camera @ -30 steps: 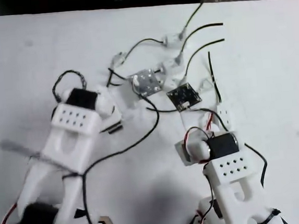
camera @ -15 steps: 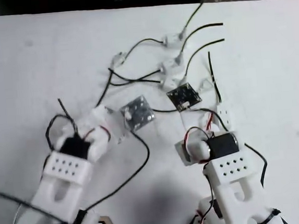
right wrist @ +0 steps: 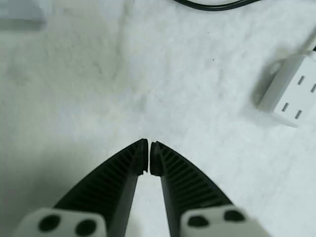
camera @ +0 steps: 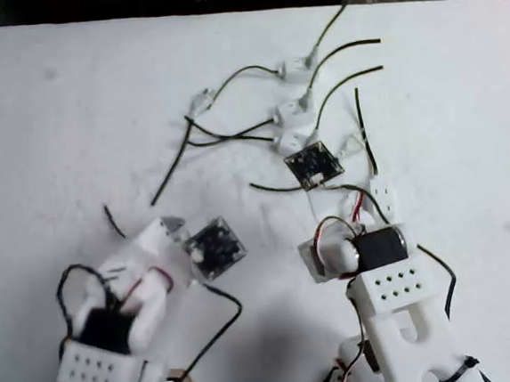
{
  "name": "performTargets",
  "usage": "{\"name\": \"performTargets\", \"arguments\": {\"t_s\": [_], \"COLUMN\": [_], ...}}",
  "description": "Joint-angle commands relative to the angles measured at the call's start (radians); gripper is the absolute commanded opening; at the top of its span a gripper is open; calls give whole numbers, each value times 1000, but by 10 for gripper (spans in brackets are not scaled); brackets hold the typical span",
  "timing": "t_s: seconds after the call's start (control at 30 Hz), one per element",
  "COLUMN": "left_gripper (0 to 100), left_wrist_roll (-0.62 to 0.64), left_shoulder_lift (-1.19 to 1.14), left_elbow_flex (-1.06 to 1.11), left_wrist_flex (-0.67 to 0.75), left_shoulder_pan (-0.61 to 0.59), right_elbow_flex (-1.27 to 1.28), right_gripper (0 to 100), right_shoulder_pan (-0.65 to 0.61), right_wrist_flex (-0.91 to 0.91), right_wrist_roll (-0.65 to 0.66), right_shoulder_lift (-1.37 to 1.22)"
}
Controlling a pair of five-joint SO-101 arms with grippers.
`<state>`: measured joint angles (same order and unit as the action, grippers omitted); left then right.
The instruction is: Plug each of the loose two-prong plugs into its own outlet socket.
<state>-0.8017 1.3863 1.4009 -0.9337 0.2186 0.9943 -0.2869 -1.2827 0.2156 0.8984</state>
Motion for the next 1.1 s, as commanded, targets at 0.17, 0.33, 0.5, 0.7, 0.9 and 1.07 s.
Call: {"name": "performTargets", "arguments": {"t_s": [0.17,0.33,0.5,0.7,0.9,1.07], "left_gripper": [218,218,218,218,218,218], "left_wrist_roll": [28,87,-9,-91,-141,-143], "left_shoulder_lift": [437,395,288,87,-228,-539], "left_elbow_flex": [-21,-6,40,38,-75,-259], "left_wrist_flex": [-285,-196,-169,-75,0,15], "left_shoulder_pan": [-54,-182,-188,-188,-196,-188], "right_elbow_flex": [-9,-11,-12,-12,-12,-12], "right_gripper": [19,19,19,19,19,19], "right_shoulder_pan": [5,5,5,5,5,5], "right_wrist_flex": [15,15,15,15,15,15], "right_wrist_roll": [8,5,3,3,3,3], "right_shoulder_lift": [12,12,12,12,12,12]}}
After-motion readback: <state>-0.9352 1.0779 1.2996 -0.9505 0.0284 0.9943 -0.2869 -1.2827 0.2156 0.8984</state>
